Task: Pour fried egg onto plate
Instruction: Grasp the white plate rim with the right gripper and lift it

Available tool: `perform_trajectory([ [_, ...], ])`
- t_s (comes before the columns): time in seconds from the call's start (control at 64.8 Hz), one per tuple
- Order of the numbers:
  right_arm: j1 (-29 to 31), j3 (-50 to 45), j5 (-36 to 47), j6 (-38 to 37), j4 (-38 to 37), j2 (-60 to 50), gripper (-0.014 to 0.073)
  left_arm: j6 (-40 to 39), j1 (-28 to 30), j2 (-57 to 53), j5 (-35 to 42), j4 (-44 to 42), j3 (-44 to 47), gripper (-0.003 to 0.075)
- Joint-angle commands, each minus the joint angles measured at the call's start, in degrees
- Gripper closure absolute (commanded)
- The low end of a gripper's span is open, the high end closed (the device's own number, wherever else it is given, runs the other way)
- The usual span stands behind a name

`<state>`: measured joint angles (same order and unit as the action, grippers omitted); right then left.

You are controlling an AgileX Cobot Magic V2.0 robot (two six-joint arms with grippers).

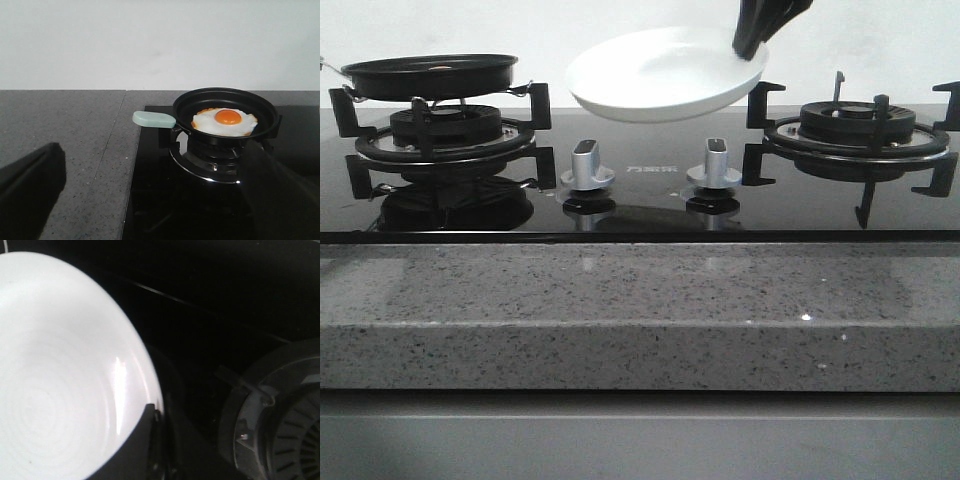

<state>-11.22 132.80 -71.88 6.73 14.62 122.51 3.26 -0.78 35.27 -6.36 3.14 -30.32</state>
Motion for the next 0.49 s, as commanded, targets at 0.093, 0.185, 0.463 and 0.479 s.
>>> perform_trajectory([
  [0.093, -0.1, -8.2, -3.7, 4.9, 7.7, -9.8, 0.0653, -0.5, -0.2, 0.2, 4.9, 0.4, -2.2, 0.0029],
  [0.185, -0.6, -16.1, -0.3, 7.0, 9.5, -13.4, 0.0653, -0.5, -0.2, 0.2, 4.9, 0.4, -2.2, 0.0029],
  [0.463, -3.8, -41.6, 16.1, 9.2, 9.9, -26.3, 0.0653, -0.5, -0.2, 0.2, 4.9, 0.4, -2.2, 0.0029],
  [0.479, -3.9, -42.5, 17.0, 9.2, 9.9, -26.8, 0.0653, -0.5, -0.2, 0.2, 4.9, 0.4, -2.2, 0.0029],
])
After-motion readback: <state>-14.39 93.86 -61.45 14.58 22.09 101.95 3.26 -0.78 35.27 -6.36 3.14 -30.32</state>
